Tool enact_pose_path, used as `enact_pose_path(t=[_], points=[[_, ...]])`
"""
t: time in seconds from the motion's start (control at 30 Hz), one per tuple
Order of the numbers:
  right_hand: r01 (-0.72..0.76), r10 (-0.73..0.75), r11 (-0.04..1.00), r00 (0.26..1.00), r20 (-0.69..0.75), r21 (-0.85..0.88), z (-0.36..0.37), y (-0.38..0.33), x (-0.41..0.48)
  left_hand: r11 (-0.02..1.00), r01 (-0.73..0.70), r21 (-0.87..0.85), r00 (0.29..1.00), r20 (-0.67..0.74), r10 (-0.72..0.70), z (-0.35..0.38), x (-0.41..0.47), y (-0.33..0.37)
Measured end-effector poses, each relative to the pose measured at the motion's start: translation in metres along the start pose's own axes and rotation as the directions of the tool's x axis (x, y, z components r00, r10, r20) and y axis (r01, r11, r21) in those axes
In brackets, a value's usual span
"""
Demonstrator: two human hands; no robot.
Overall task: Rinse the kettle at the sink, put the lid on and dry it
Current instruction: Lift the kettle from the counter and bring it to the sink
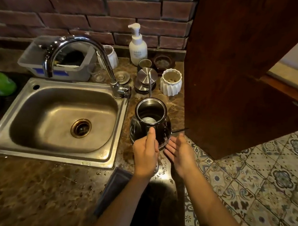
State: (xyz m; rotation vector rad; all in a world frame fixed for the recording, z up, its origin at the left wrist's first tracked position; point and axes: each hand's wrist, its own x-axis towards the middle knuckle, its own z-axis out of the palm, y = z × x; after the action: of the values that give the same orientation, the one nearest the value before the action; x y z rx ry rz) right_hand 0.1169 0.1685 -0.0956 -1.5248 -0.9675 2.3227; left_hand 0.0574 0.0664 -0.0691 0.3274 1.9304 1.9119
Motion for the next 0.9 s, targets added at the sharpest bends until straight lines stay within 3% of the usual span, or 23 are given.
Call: enact_pose_path(t=[0.9], points=[[0.021,-0.022,0.988,1.0,0.005,0.153,0.046,0.005,-0.088,0.991,-0.134,0.02,0.991,0.01,0.134,-0.067,-0.039,0.064]])
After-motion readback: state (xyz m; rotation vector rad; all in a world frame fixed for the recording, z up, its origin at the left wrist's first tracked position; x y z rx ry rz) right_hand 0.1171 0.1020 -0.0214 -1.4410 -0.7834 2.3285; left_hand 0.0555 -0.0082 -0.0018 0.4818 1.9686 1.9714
